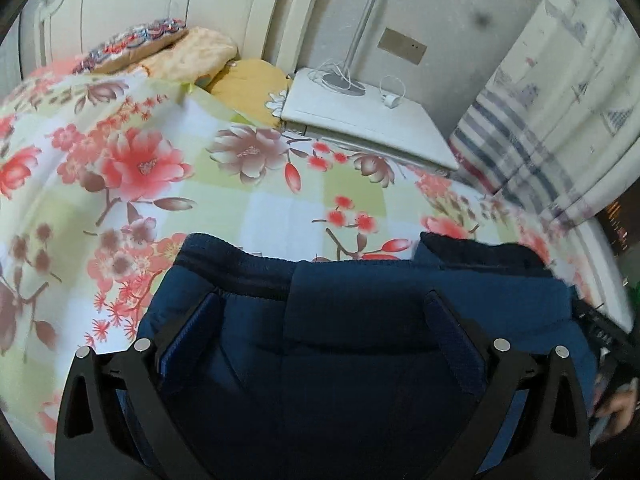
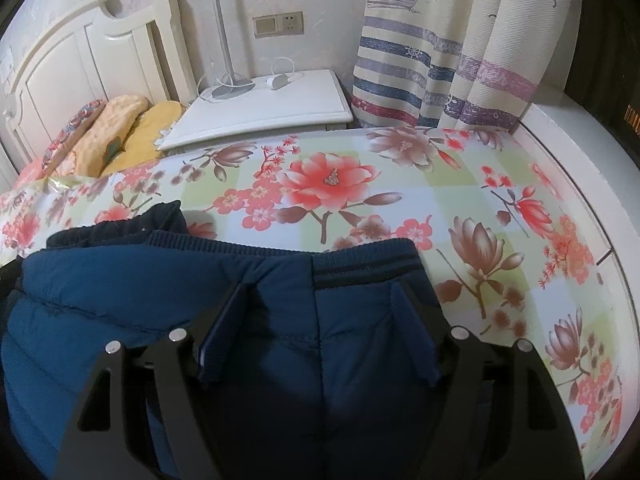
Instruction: Fold large clothes
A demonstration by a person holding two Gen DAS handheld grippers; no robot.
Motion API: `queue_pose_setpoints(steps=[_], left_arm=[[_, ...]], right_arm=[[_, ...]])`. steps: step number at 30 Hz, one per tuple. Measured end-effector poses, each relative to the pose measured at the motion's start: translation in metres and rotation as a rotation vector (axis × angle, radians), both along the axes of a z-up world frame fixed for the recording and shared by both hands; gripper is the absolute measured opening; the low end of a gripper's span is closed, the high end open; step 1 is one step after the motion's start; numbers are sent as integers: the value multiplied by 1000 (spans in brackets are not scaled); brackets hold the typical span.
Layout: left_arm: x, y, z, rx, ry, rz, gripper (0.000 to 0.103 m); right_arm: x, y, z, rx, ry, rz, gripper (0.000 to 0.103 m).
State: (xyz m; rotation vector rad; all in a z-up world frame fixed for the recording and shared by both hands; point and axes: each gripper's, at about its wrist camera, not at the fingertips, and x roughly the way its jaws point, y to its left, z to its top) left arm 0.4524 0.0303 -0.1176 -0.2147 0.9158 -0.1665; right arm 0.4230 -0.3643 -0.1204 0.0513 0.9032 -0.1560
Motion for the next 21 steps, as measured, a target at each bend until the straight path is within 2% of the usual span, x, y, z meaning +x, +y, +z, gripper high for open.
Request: queue_pose_setpoints(steps=[1, 2, 3, 5, 6, 9, 11, 14, 17, 19, 21], left_arm=[[0, -2, 0, 14, 1, 0, 98], [0, -4, 0, 29, 0, 2, 98], [-1, -4, 0, 39, -2, 4, 98], [-2, -8, 1, 67, -11, 13, 99], [-3, -7, 1, 77, -14, 16, 99], [-4, -8, 1, 97, -14, 17, 99], [-4, -5, 1, 87, -16, 17, 99], [-4, -4, 0, 64, -15, 18, 99], [-3, -3, 0, 60, -13, 17, 99], [-4, -3, -1, 59, -14, 17, 99], [-4, -3, 0, 55, -14, 17, 99]], right_arm=[[0, 6, 5, -62, 11, -15, 78], [-4, 16, 13, -147, -7, -40, 78], [-10, 28, 21, -184, -47, -32, 77], [-26, 61, 37, -156, -124, 72, 77], [-30, 78, 39, -160, -126, 121, 78], [-27, 132, 25, -196, -48, 325, 78], [-21, 148, 10, -282, -5, 354, 79], [-14, 121, 15, -185, -11, 245, 85], [-21, 72, 27, -153, -58, 53, 85], [-18, 31, 17, -36, -10, -21, 86], [-14, 7, 3, 91, 25, -30, 88]])
